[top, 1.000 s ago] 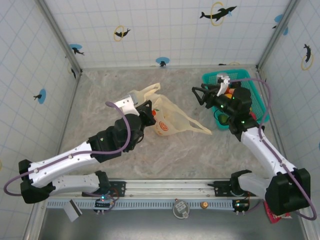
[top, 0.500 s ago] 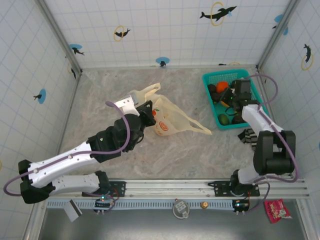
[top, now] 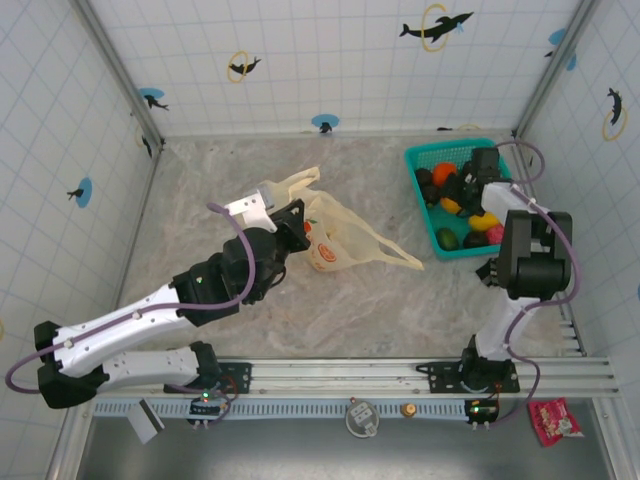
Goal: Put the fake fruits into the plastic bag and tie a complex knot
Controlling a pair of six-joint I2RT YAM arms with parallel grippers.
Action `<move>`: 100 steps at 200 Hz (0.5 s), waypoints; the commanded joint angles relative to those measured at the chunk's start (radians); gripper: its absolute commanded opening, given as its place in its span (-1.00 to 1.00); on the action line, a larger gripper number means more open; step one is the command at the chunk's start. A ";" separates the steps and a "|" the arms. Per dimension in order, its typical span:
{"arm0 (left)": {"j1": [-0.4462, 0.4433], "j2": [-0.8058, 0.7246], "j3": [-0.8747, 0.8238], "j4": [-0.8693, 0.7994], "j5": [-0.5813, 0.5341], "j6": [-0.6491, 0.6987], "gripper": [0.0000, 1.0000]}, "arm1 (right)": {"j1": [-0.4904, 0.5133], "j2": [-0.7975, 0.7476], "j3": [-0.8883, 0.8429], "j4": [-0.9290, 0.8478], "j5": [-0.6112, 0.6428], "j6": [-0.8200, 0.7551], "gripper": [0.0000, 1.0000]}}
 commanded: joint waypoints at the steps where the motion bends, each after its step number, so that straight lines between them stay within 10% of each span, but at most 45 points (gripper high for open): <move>1: 0.003 -0.010 0.002 0.011 -0.001 0.024 -1.00 | 0.004 0.040 0.031 -0.020 -0.008 -0.025 0.77; 100: 0.003 0.001 0.011 0.007 0.012 0.019 -1.00 | 0.004 -0.047 -0.045 0.087 -0.036 -0.009 0.41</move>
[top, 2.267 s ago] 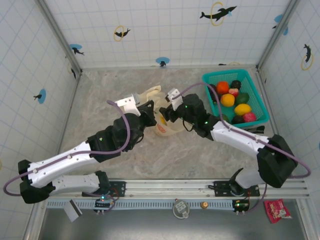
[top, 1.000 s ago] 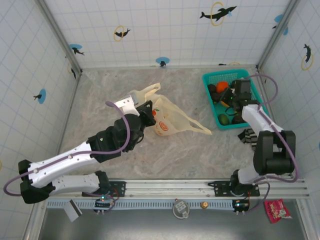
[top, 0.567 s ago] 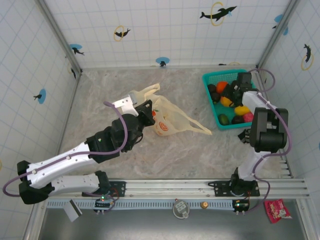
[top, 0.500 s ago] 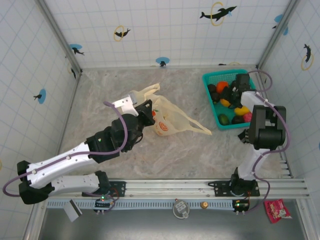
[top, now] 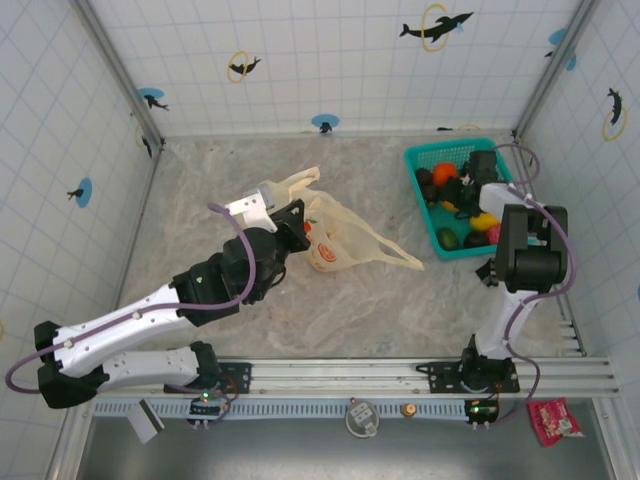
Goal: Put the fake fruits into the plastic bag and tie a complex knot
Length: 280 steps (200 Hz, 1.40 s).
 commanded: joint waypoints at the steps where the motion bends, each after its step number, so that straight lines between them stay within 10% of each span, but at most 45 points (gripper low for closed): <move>1: 0.002 0.000 0.010 0.007 0.011 0.014 -1.00 | 0.008 -0.099 -0.050 0.038 -0.004 0.013 0.41; 77: 0.003 -0.008 0.015 -0.006 -0.019 0.027 -1.00 | 0.191 -0.511 -0.212 0.084 0.040 -0.002 0.40; 174: 0.003 -0.037 0.000 -0.039 -0.023 -0.008 -1.00 | 0.587 -0.962 -0.566 0.332 -0.387 -0.096 0.38; 280: 0.003 -0.051 -0.012 -0.029 0.010 -0.017 -1.00 | 0.721 -0.728 -0.474 0.246 -0.188 -0.159 0.38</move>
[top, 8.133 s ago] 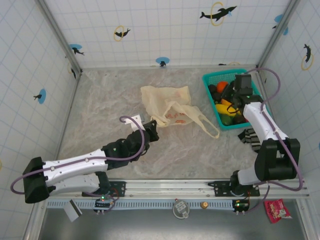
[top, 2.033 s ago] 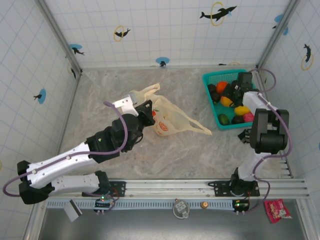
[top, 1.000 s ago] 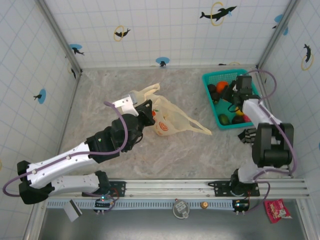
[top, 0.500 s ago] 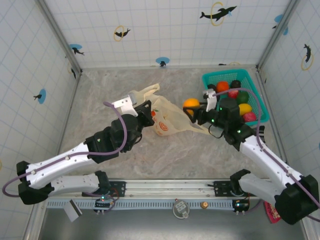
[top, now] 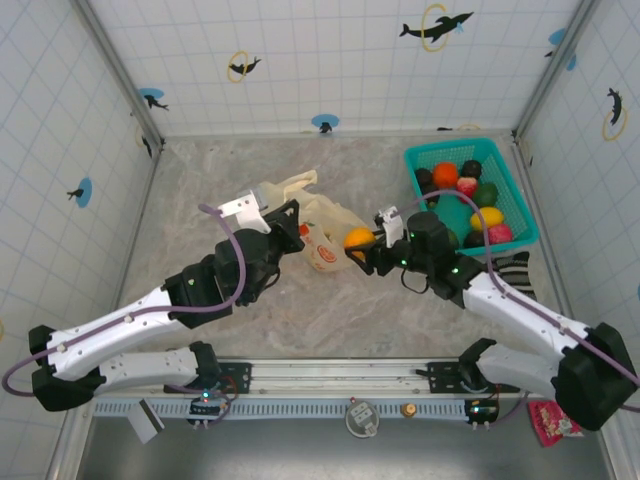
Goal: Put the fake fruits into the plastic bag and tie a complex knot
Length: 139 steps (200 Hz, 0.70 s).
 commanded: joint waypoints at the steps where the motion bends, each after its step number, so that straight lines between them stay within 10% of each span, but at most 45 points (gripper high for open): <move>1: 0.003 -0.015 -0.012 0.003 0.011 -0.012 -1.00 | 0.006 0.080 0.101 0.001 0.046 -0.005 0.38; 96: 0.004 -0.018 -0.011 0.032 0.012 0.016 -1.00 | 0.079 0.473 0.477 0.002 0.012 0.115 0.38; 139: 0.005 -0.049 -0.033 0.047 -0.028 0.052 -1.00 | 0.079 0.642 0.547 0.185 -0.087 0.309 0.69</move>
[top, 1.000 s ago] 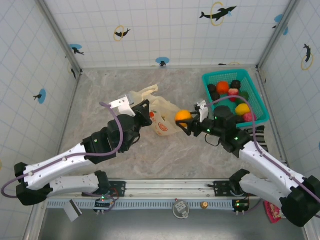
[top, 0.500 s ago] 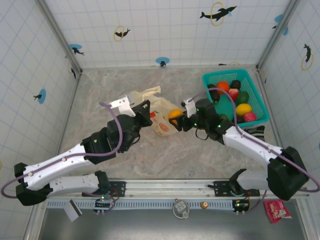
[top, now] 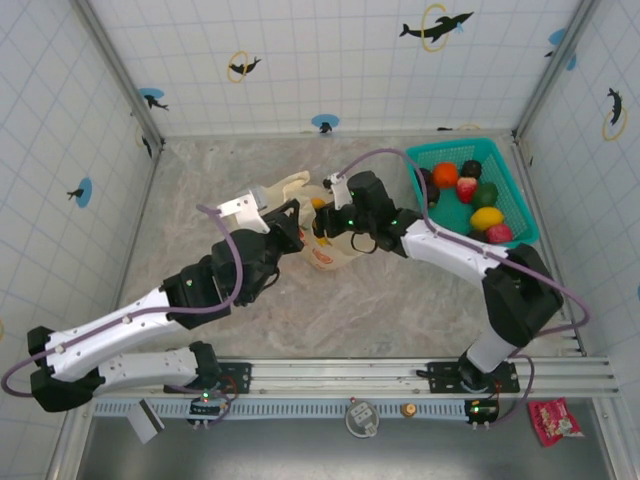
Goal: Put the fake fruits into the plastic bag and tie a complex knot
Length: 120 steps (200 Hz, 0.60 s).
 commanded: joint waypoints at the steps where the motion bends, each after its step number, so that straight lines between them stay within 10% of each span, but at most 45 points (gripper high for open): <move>1: 0.005 -0.027 -0.021 0.021 -0.039 0.040 -1.00 | 0.001 0.082 0.071 0.122 -0.077 0.135 0.69; 69: 0.005 -0.054 -0.025 -0.017 -0.075 0.029 -1.00 | -0.023 -0.017 -0.023 0.123 -0.056 0.097 0.88; 120: 0.004 -0.021 -0.019 -0.027 -0.060 0.029 -1.00 | -0.069 -0.171 -0.095 0.096 -0.132 0.085 0.35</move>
